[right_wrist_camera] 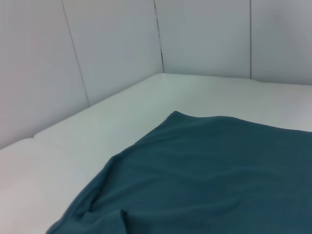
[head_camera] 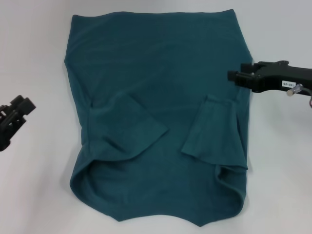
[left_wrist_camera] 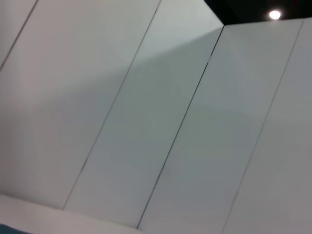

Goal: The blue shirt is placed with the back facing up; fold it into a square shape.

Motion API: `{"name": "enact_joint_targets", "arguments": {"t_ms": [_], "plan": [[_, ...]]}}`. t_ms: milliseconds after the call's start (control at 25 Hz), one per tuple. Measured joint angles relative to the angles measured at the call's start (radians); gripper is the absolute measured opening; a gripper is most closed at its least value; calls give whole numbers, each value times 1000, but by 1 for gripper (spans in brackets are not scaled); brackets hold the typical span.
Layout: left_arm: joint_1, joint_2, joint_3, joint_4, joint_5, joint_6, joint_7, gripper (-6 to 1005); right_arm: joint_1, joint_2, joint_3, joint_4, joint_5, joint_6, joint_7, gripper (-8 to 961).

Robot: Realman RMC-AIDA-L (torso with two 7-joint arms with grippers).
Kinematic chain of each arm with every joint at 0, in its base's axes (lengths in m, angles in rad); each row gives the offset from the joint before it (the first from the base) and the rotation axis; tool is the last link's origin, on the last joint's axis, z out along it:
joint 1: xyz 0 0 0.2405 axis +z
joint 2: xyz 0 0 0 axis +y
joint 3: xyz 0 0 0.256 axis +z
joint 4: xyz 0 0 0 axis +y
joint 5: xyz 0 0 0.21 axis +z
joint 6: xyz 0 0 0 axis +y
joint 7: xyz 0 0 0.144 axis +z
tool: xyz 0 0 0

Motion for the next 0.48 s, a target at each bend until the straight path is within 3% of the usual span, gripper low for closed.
{"name": "enact_joint_targets", "arguments": {"t_ms": [240, 480], "plan": [[2, -3, -4, 7, 7, -34, -64, 289, 54, -2, -3, 110, -1, 96, -77, 472], [1, -9, 185, 106, 48, -215, -193, 290, 119, -7, -6, 196, -54, 153, -101, 472]]}}
